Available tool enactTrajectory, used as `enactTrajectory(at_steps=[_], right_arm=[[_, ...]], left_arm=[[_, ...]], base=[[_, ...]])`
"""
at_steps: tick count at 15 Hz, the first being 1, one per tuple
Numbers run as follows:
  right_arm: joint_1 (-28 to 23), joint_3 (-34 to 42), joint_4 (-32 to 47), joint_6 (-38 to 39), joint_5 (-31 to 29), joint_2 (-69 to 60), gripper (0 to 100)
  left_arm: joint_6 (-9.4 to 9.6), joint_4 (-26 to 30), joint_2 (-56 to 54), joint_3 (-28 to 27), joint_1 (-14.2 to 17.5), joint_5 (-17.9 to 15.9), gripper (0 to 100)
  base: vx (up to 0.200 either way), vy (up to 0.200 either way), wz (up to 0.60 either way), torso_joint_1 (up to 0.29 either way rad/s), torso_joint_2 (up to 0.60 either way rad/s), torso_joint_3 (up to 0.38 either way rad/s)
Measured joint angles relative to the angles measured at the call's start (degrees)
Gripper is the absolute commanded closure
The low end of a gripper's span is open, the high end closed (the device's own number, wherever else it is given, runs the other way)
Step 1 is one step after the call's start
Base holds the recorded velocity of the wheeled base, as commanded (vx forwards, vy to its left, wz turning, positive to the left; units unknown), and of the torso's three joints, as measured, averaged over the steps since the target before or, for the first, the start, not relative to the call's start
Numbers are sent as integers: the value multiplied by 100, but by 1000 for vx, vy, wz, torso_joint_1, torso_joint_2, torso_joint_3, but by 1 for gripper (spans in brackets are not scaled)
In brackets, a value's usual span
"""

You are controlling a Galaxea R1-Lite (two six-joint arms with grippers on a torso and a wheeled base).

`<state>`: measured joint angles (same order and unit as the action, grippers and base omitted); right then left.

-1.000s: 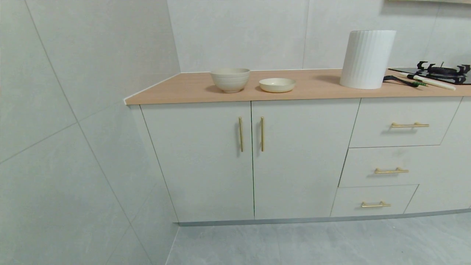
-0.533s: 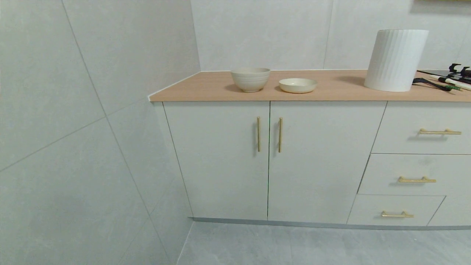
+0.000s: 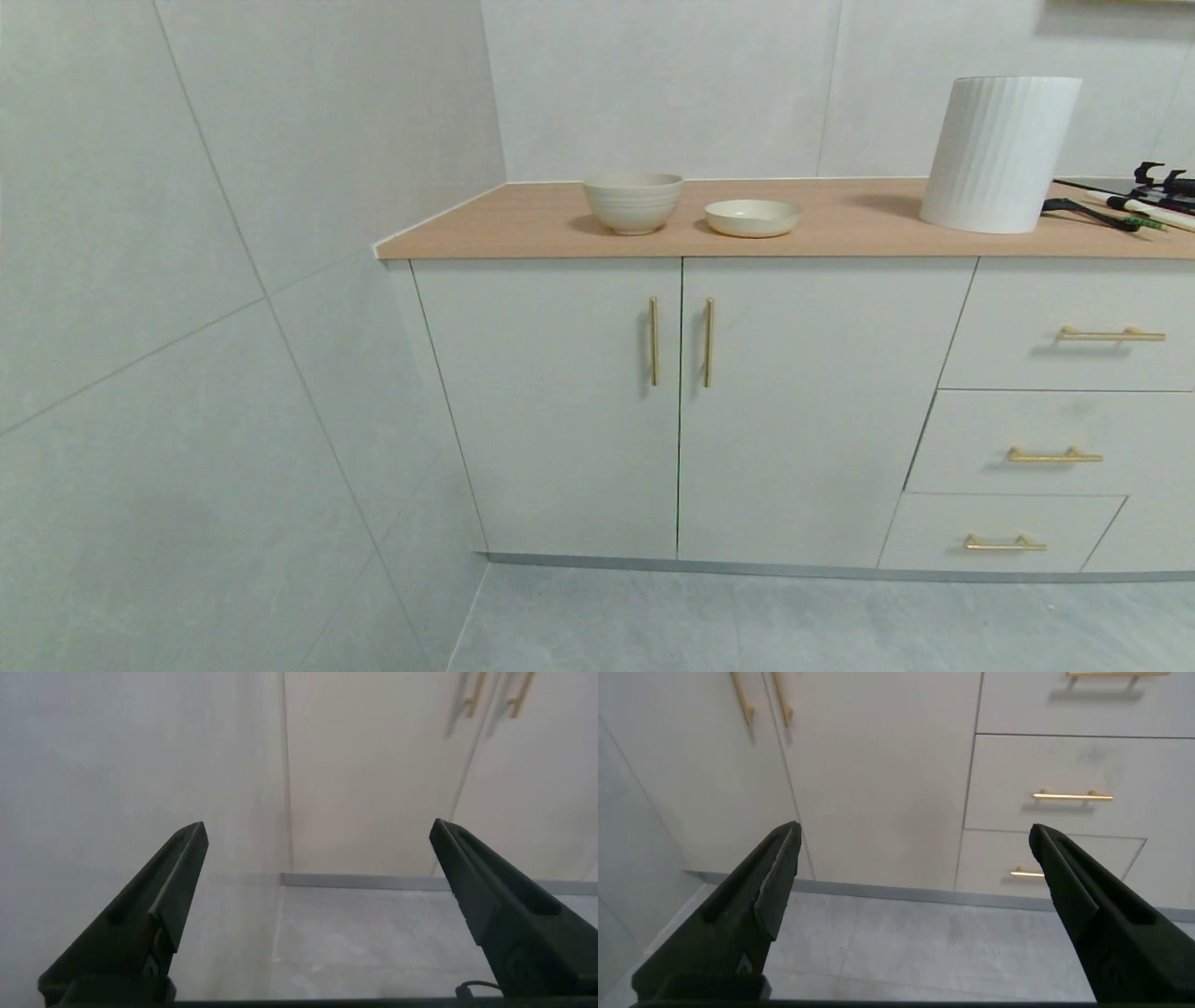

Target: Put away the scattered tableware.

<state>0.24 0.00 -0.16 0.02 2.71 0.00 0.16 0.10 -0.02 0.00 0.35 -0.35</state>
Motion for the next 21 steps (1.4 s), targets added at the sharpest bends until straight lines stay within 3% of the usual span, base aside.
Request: enactTrajectory(at_steps=[8,21], right_arm=[[0,0,0,0,0,0,0],[2,0,0,0,0,0,0]], left_arm=[[0,0,0,0,-5,0,0],[2,0,0,0,-2,0,0]], base=[[0,0,0,0,0,0],[185,0,0,1,3,3]])
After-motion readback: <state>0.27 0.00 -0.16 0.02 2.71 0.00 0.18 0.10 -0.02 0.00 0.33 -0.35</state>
